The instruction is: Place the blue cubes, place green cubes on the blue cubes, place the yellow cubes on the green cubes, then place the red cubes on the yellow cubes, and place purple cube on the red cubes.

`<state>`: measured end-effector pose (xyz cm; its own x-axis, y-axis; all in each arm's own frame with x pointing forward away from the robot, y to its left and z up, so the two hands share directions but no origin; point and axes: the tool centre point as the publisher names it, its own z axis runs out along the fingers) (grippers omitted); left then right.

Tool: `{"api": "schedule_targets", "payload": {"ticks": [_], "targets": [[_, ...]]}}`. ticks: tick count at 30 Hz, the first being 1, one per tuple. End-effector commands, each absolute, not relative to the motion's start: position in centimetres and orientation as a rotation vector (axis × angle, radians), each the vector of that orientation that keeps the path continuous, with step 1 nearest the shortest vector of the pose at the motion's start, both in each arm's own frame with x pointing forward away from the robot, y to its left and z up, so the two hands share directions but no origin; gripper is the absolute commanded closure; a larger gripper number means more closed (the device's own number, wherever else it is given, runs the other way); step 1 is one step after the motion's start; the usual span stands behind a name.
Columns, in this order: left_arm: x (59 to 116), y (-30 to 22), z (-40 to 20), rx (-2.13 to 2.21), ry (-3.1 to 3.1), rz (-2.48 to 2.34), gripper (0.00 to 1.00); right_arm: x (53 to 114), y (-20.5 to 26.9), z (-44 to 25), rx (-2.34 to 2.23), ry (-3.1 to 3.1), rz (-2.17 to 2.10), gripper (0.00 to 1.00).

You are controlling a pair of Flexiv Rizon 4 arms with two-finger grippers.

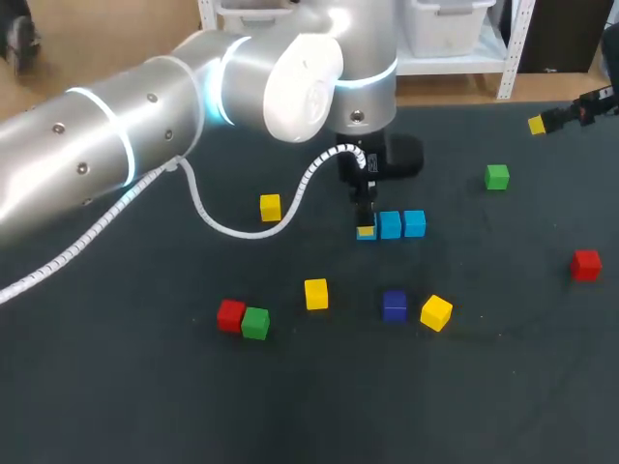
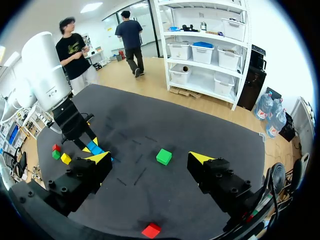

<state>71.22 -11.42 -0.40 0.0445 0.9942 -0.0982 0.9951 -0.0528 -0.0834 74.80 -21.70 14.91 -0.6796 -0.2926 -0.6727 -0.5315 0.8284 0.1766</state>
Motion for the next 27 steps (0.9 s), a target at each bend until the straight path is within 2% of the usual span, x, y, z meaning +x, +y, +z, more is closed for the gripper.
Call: {"api": "schedule_targets", "payload": {"ticks": [1, 14, 15, 17, 19, 27], "targets": [[71.50, -11.57, -0.44, 2.270, 2.162, -0.206, 1.00, 74.92, -21.77, 14.86, -0.604, 2.350, 0.483, 0.00], [71.65, -11.61, -0.54, 2.256, 2.185, -0.219, 1.00, 74.92, -21.77, 14.86, -0.604, 2.350, 0.483, 0.00], [71.64, -11.60, -0.55, 2.257, 2.190, -0.223, 0.89, 74.92, -21.77, 14.86, -0.604, 2.350, 0.483, 0.00], [71.64, -11.59, -0.57, 2.258, 2.196, -0.230, 0.53, 74.92, -21.77, 14.86, -0.604, 2.350, 0.483, 0.00], [71.61, -11.55, -0.59, 2.252, 2.207, -0.240, 0.00, 74.92, -21.77, 14.86, -0.604, 2.350, 0.483, 0.00], [71.62, -11.45, -0.47, 2.241, 2.216, -0.247, 0.00, 74.92, -21.77, 14.86, -0.604, 2.350, 0.483, 0.00]]}}
